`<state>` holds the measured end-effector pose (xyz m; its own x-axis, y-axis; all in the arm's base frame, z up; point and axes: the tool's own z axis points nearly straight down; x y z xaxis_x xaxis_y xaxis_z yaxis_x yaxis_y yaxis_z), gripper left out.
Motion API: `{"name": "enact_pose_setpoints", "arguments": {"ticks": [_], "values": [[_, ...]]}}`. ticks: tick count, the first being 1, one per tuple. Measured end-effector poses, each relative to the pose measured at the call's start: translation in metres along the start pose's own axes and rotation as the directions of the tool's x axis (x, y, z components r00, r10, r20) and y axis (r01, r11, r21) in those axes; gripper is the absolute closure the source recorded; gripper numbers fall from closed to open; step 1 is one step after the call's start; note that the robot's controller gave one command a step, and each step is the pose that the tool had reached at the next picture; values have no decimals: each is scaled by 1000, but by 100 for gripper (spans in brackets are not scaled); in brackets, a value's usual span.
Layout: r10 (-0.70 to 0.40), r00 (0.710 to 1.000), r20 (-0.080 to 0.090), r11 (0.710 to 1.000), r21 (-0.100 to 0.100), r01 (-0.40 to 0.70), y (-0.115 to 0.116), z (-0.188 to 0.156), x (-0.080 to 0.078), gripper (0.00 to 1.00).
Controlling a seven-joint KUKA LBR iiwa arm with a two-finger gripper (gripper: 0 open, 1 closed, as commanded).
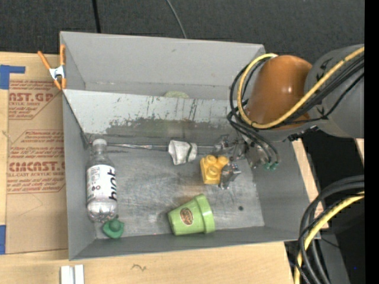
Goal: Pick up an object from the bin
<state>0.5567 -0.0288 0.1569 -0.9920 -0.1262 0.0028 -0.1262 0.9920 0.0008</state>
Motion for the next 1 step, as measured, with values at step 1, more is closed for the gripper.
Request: {"name": "enact_pose_setpoints", "arguments": {"ticks": [1], "values": [[0,1000,3,1000,1,0,0,-19,-1,100]]}}
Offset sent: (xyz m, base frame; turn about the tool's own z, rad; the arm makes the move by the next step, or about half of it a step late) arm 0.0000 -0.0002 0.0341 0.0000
